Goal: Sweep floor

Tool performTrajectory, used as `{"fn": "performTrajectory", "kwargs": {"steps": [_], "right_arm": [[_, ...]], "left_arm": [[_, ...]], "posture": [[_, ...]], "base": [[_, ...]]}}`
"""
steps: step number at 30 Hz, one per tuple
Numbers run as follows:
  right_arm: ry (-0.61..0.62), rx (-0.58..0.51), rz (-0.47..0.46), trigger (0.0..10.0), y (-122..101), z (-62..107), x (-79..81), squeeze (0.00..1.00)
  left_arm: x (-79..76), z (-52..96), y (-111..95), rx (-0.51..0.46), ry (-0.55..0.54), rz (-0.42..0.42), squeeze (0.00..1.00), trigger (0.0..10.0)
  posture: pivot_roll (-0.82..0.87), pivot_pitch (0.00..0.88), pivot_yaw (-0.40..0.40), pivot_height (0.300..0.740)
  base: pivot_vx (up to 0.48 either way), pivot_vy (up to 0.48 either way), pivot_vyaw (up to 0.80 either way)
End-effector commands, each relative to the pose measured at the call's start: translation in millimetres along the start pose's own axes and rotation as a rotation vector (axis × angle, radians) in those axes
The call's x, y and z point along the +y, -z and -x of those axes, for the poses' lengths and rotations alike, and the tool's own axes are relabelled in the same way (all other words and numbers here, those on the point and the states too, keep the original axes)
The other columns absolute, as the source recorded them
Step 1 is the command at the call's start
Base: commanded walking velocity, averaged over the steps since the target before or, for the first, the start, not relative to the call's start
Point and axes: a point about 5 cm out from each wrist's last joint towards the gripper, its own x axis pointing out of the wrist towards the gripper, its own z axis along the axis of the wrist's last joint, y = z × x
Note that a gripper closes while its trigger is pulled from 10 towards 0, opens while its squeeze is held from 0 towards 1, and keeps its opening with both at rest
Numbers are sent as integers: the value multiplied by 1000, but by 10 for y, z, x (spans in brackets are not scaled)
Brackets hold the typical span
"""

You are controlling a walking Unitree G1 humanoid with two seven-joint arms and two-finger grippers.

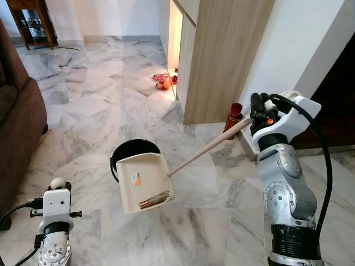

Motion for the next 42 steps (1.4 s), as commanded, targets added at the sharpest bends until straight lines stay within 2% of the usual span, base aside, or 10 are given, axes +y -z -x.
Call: {"fn": "performTrajectory", "kwargs": {"steps": [1,12,18,37,42], "right_arm": [[-37,-98,-23,10000,-244,-5,85,0],[-43,-99,-23,10000,-262,-10,111,0],[-52,-100,-22,10000,-265,-12,130,0],[-65,-99,-30,10000,-269,-18,150,0],[-87,-102,-29,10000,-271,-17,183,0]], "left_arm": [[28,-17,-31,-27,7,-22,0,10000],[35,-16,-30,-28,3,-24,0,10000],[37,-19,-32,-30,2,-26,0,10000],[30,-23,-30,-36,-2,-24,0,10000],[27,-36,-37,-38,-4,-24,0,10000]], "posture": [[100,0,-38,740],[104,0,-40,740],[104,0,-40,740],[109,0,-45,740],[108,0,-43,740]], "base": [[255,0,0],[315,0,0],[379,0,535],[384,0,68],[385,0,621]]}}
